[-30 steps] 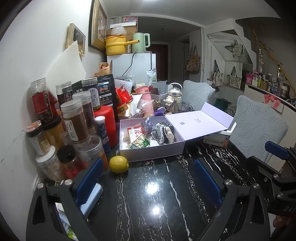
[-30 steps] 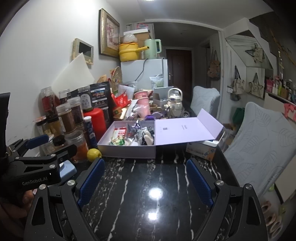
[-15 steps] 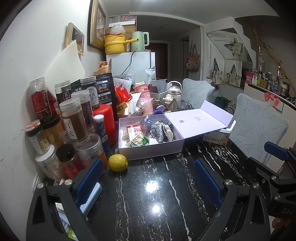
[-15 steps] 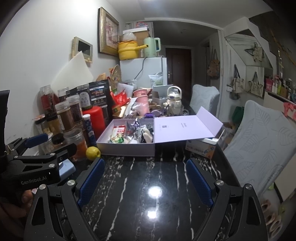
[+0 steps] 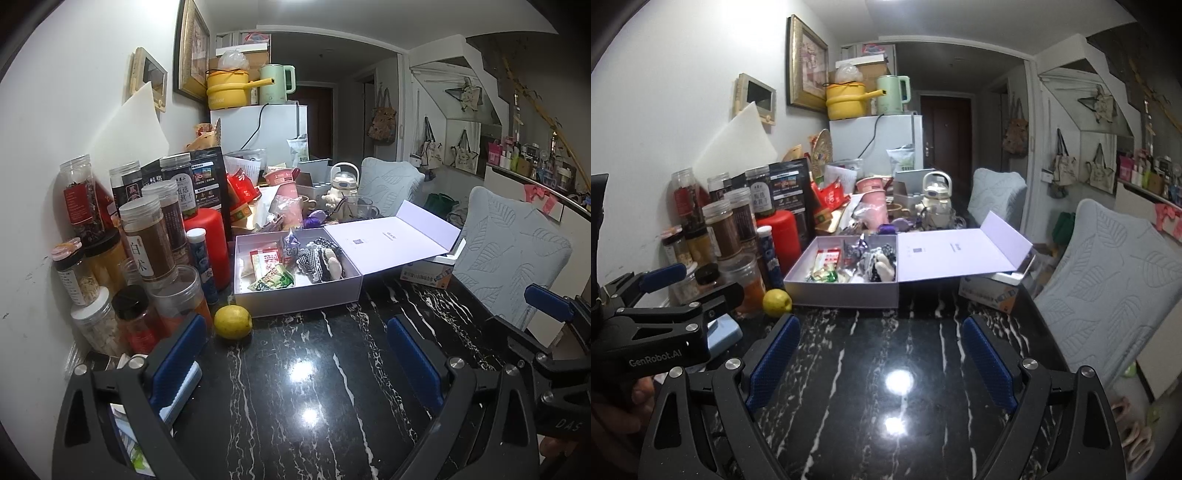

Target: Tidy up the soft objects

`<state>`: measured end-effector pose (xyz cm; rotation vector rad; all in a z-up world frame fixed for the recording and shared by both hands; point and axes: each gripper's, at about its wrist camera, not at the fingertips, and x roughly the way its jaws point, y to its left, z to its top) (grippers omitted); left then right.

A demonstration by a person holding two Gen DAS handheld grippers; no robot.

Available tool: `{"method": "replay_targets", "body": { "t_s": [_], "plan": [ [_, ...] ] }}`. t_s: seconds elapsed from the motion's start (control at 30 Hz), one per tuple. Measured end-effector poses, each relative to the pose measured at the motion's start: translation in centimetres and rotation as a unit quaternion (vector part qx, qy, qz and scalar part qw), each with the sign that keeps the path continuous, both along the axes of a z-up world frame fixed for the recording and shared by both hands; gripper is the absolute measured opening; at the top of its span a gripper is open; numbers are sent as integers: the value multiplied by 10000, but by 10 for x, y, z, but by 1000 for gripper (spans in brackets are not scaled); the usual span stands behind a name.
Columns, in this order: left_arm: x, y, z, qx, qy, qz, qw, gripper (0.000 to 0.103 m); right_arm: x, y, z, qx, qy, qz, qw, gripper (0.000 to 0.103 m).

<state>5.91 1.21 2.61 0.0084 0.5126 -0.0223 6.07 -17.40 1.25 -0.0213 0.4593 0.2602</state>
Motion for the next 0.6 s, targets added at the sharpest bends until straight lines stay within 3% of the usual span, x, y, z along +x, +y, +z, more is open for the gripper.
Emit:
{"method": "replay_targets", "body": {
  "t_s": [0.6],
  "plan": [
    [-5,2,1,41,145,46,9999,100,-15,-3,4,-55,-72,2,10000,91]
  ]
}}
